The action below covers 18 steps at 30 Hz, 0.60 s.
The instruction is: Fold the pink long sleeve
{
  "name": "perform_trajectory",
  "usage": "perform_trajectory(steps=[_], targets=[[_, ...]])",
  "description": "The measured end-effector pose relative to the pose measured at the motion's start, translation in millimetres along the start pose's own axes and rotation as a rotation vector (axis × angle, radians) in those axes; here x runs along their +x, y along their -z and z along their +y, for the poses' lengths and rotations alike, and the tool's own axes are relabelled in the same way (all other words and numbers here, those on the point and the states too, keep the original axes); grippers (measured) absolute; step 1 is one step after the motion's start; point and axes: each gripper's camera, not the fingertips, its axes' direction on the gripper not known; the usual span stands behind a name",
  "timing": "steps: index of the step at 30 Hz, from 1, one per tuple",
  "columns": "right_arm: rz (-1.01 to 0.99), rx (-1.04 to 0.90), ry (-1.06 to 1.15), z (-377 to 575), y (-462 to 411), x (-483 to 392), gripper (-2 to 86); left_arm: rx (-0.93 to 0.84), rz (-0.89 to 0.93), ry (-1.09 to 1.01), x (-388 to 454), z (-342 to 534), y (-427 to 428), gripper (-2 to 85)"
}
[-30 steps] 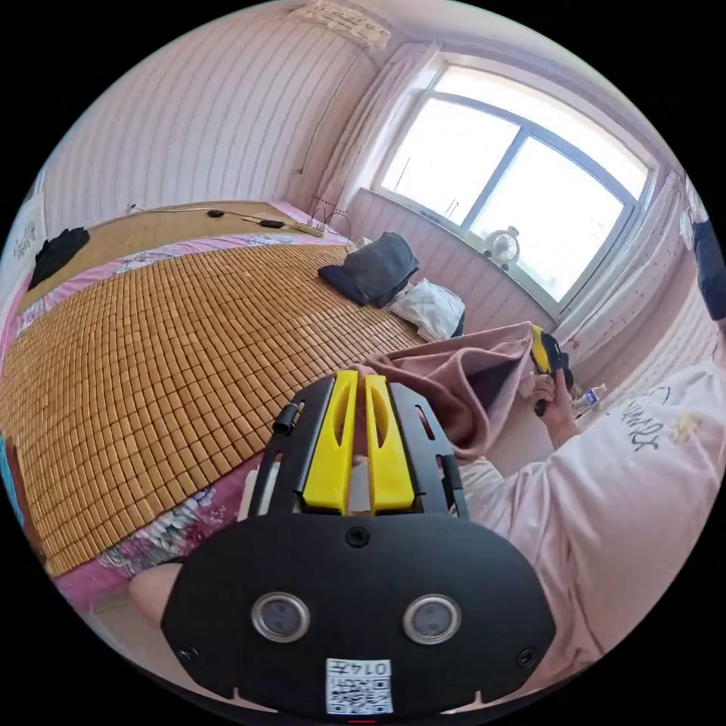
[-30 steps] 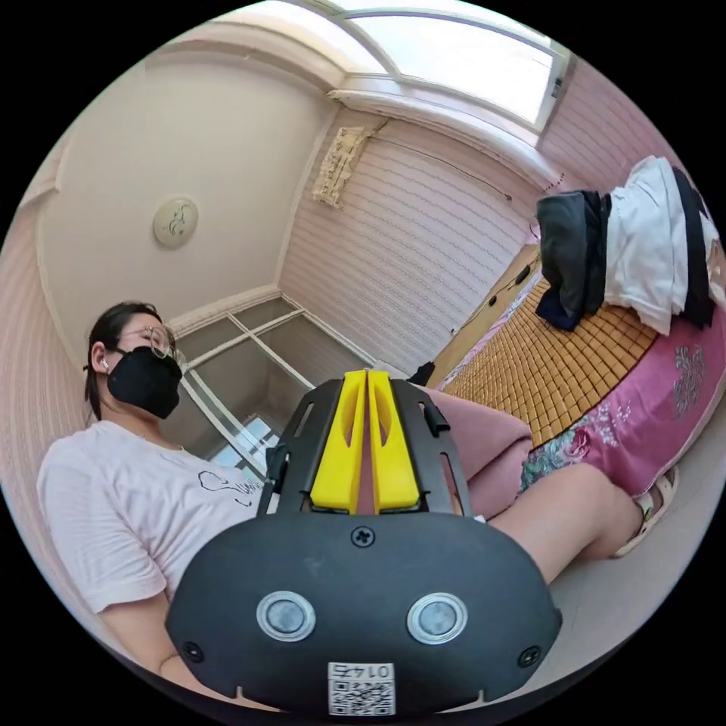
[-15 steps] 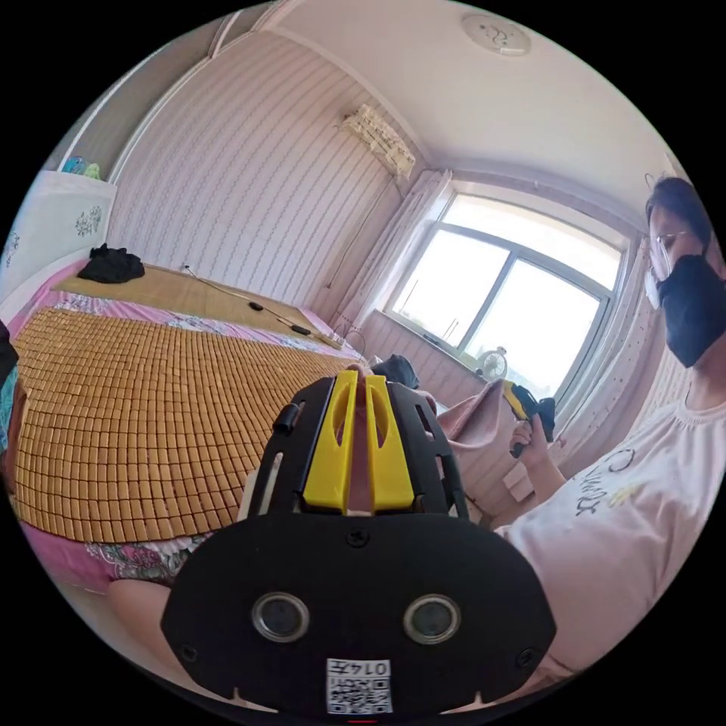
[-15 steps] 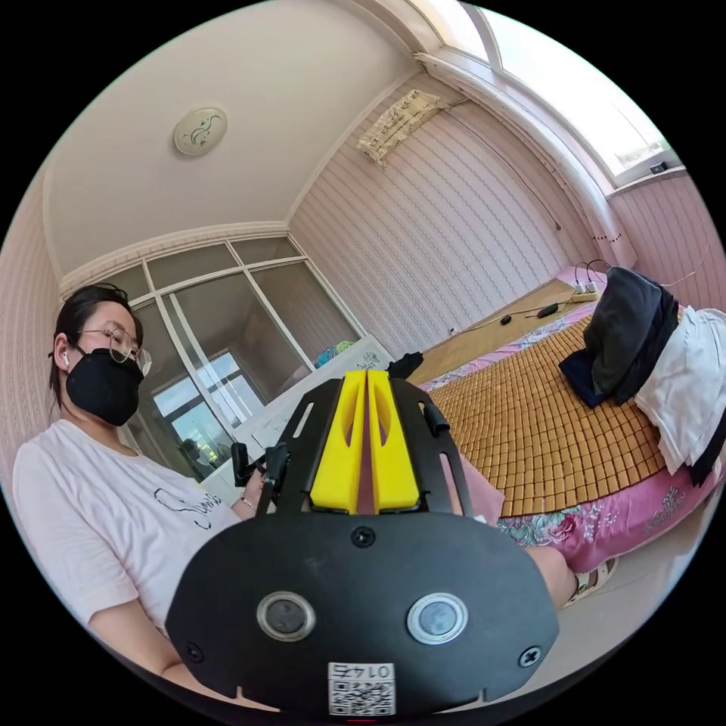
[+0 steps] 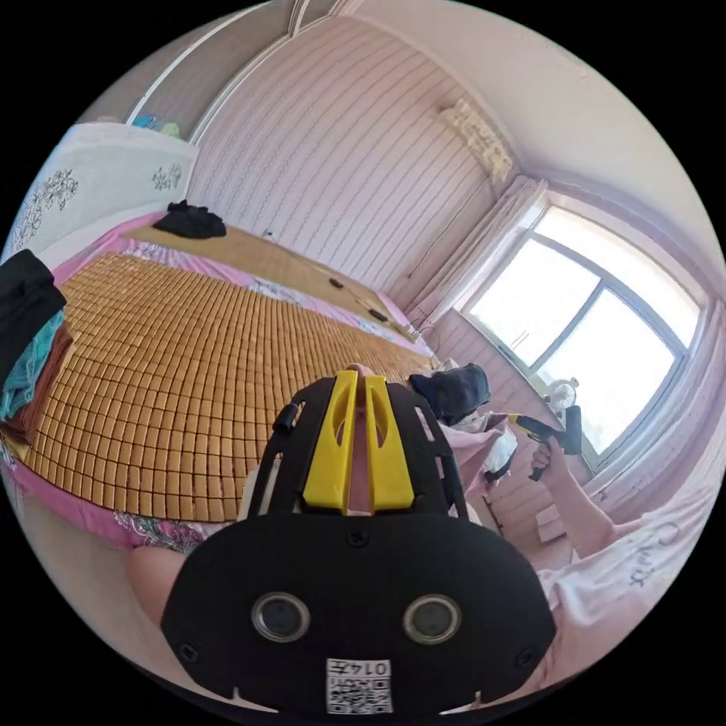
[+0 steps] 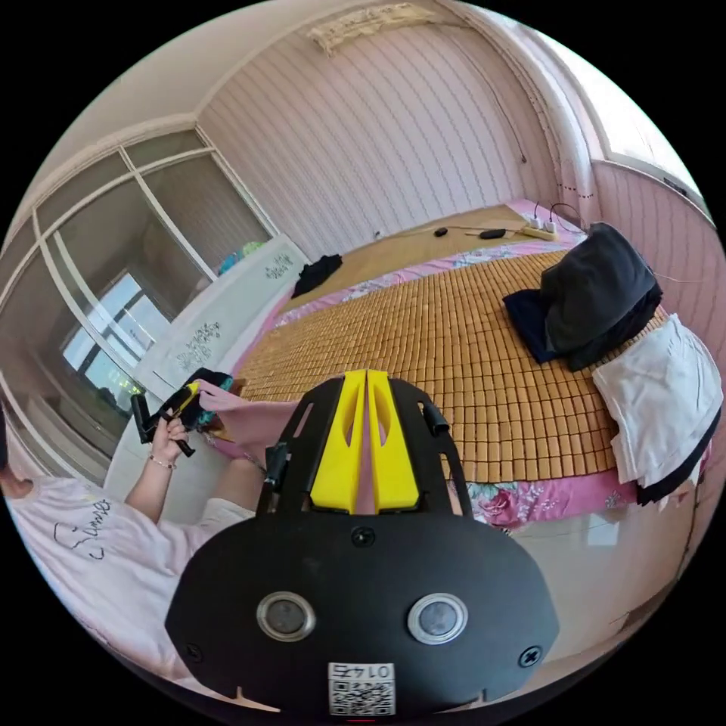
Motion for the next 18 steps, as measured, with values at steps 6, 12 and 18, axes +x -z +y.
perform_trajectory(steps=[6,12,18], targets=[[-0.155,0.298,0.143,-196.1,26.7,-102.4,-0.5,0.293,-0.011,-0.159,67.2,-160.7,66.8,-1.0],[-0.381,0.802,0.342,-248.9,167.2,-183.9,-0.4,0.695,0.214,-0.227,96.5,-227.6,206.9,-1.0],[-0.129,0.575,0.425,-209.6,111.1,-167.2,-0.5,0.479,0.126,-0.371,65.9,-176.7,185.3,-0.9]])
